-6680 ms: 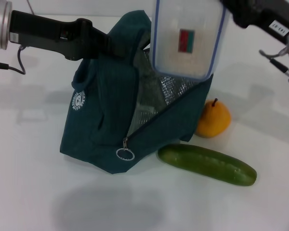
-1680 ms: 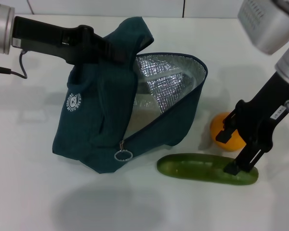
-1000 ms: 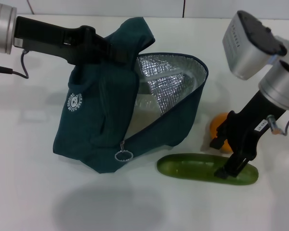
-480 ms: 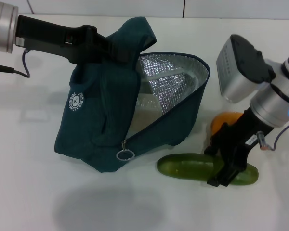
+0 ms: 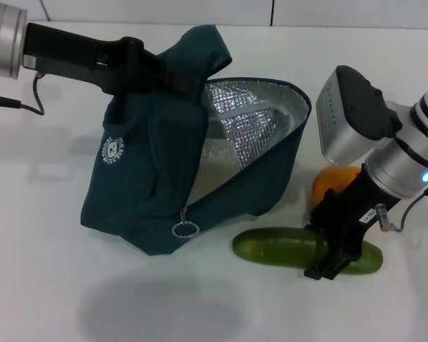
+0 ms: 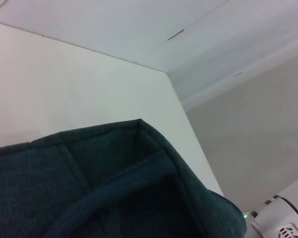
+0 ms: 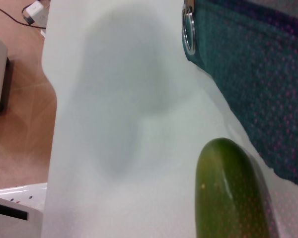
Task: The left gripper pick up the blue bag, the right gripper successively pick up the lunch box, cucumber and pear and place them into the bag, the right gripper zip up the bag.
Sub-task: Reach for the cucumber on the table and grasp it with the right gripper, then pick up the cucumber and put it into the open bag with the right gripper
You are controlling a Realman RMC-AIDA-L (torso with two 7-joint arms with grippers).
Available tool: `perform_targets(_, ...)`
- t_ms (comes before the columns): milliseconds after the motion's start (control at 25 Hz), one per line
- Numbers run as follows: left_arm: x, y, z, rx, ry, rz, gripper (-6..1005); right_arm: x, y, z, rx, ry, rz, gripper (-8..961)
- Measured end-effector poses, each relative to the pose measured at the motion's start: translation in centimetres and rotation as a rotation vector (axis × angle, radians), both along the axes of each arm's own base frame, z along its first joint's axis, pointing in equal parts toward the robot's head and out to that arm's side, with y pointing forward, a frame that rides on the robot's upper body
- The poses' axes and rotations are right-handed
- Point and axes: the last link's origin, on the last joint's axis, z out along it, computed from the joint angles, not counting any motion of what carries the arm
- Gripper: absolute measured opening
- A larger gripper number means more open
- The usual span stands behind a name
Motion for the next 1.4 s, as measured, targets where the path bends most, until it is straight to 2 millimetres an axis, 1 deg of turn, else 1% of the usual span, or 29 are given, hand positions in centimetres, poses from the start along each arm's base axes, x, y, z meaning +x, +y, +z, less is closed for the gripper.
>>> perform_targets(280, -0.1, -0.1, 0.0, 0.0, 0.001, 0.002, 39, -0.2, -0.3, 0.0, -0.017, -0.002, 0.018, 600)
perform_targets(400, -0.2, -0.1, 0.0, 0.001, 0.001, 0.002, 39, -0.5, -0.8, 0.2, -0.053, 0.009, 0.019, 576)
perform_targets(480, -0.2, -0.1, 0.0, 0.001, 0.001, 0.003, 39, -0.8, -1.1, 0.6, -0.083, 0.028, 0.016, 561)
perform_targets(600, -0.3, -0.1, 0.0, 0.001, 0.001, 0.004, 38, -1.4, -1.8, 1.6, -0.149, 0.079, 0.007, 546)
perform_targets(720, -0.3, -0.1, 0.0, 0.001, 0.001, 0.005, 38, -2.2, -2.5, 3.9, -0.219, 0.204, -0.02, 550)
perform_targets(800, -0.3, -0.2, 0.0, 0.001, 0.001, 0.006, 38, -2.6, -2.5, 5.7, -0.223, 0.318, -0.048, 552)
perform_targets(880, -0.4, -0.2, 0.0, 0.001, 0.001, 0.007, 38, -2.6, -2.1, 7.7, -0.189, 0.442, -0.087, 555)
perform_targets(1040, -0.4, -0.2, 0.0, 0.001, 0.001, 0.007, 37, -1.6, -1.5, 11.0, -0.109, 0.681, -0.166, 559)
perform_targets(1200, -0.3, -0.2, 0.0, 0.002, 0.0, 0.007, 38, -0.3, -1.4, 12.7, -0.032, 0.868, -0.223, 564)
perform_targets(1240, -0.3, -0.2, 0.0, 0.002, 0.0, 0.007, 39, 0.3, -1.4, 13.2, 0.013, 0.944, -0.245, 565)
perform_targets(1400, -0.2, -0.1, 0.0, 0.002, 0.0, 0.003, 38, 1.9, -1.2, 13.7, 0.144, 1.137, -0.29, 570)
